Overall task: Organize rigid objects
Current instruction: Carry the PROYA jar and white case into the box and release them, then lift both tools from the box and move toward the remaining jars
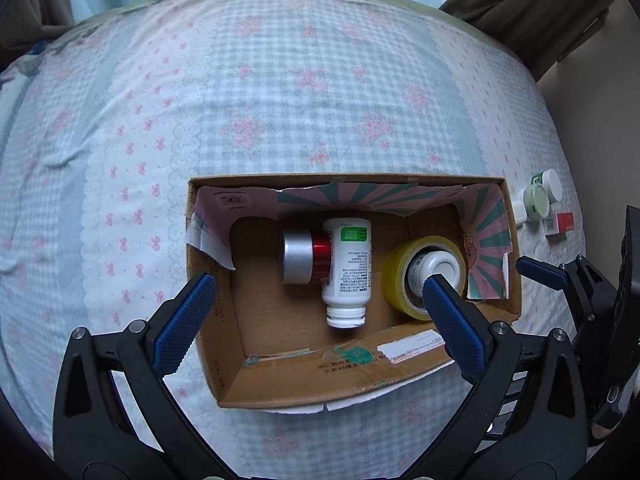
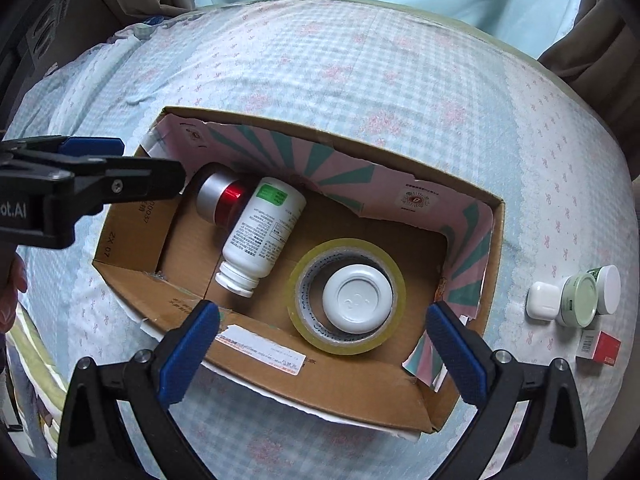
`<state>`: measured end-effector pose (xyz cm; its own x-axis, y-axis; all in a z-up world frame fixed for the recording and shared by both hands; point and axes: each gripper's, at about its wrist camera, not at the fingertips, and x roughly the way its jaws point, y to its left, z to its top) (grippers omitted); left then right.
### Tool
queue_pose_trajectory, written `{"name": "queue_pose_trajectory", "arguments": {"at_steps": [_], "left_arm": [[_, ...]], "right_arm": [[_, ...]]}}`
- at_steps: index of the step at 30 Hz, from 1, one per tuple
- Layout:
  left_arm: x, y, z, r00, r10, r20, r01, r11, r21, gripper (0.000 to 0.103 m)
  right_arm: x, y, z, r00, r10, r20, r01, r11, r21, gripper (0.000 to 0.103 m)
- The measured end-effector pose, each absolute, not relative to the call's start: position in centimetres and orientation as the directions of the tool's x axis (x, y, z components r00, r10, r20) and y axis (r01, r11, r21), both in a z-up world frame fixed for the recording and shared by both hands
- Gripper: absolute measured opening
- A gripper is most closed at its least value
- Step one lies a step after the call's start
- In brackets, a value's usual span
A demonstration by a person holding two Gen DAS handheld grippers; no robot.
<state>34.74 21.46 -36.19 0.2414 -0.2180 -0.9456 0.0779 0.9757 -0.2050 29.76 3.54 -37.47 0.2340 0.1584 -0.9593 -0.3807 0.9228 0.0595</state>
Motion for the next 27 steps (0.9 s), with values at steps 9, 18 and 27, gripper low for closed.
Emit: {"name": "queue_pose_trajectory", "arguments": {"at_steps": [9,18,27], "left_arm": [[31.3,22.9,-31.3,0.294,-0.234,-0.927,0.059,0.972,-0.227,0.103],[26.8,22.6,-27.6,0.314,-0.229,-0.921,0.075,0.973,-0.217,0.103],[23.1,18.6,-24.1,0.350,-0.205,-0.914,0.125,0.977,-0.172,0.103]], "right_arm": [[26.9,4.1,-31.8,0.305,0.151,-0.940,-0.374,0.927,0.028,0.103],[22.7,3.3,-25.4,0.384,0.173,-0.907,-0.303,0.952,0.053,0.103],[18.8,-2.8,-20.5,0.435,0.155,-0.887,-0.170,0.981,0.089,0.103]]}}
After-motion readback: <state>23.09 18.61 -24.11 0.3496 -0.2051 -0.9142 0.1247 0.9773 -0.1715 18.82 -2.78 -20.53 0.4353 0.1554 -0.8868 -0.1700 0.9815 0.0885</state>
